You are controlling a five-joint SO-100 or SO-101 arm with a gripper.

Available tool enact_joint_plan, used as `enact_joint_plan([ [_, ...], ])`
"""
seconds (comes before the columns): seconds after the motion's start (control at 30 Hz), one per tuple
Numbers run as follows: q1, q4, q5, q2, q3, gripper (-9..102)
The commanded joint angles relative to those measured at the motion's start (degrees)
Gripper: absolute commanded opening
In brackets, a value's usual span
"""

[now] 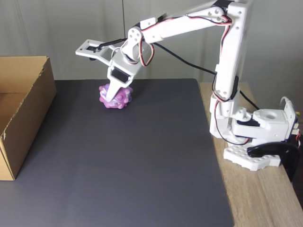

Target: Grasp a ball and put it in the box.

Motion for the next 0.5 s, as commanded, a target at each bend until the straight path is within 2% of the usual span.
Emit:
enact_joint_plan([
  [0.0, -0.4, -0.2, 0.2, 1.2, 0.1, 9],
  [0.17, -1.3, 0.4, 0.1, 1.8, 0.5, 9],
  [0.47, -2.1, 1.1, -0.4, 4.6, 1.5, 0],
])
